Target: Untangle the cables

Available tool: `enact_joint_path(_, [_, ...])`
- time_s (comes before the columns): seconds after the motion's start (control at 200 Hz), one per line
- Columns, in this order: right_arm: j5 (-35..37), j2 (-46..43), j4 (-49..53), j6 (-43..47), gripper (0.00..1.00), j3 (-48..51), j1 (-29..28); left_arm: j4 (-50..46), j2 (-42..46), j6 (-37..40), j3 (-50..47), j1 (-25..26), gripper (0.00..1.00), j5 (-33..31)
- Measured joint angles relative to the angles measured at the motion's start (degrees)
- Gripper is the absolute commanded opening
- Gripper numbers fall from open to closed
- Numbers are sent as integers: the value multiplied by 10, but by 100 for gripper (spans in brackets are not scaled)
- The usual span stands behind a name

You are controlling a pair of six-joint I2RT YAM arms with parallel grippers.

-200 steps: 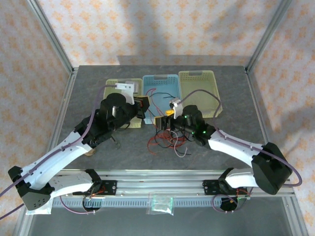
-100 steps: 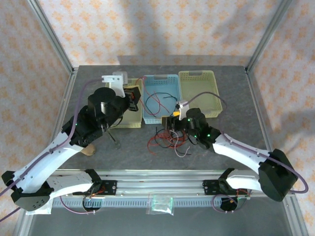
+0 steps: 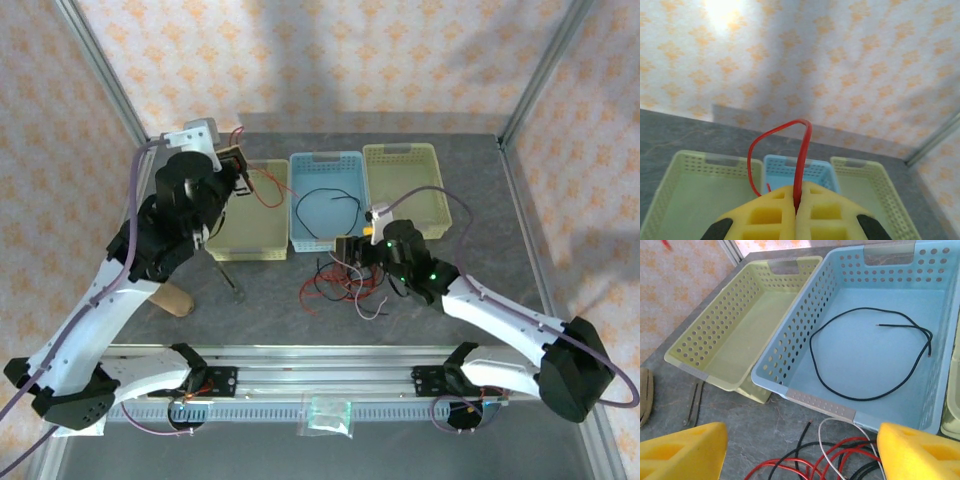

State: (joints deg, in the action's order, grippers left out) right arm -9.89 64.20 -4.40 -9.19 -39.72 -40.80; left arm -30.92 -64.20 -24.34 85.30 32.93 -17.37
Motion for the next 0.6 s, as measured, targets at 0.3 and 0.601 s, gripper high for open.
enact_joint_path(0.3, [0, 40, 38, -37, 100, -123, 0, 0, -59, -19, -18, -85, 0, 31])
enact_joint_path(0.601, [5, 76, 77, -39, 99, -176, 0, 101, -54, -47, -154, -151, 0, 32])
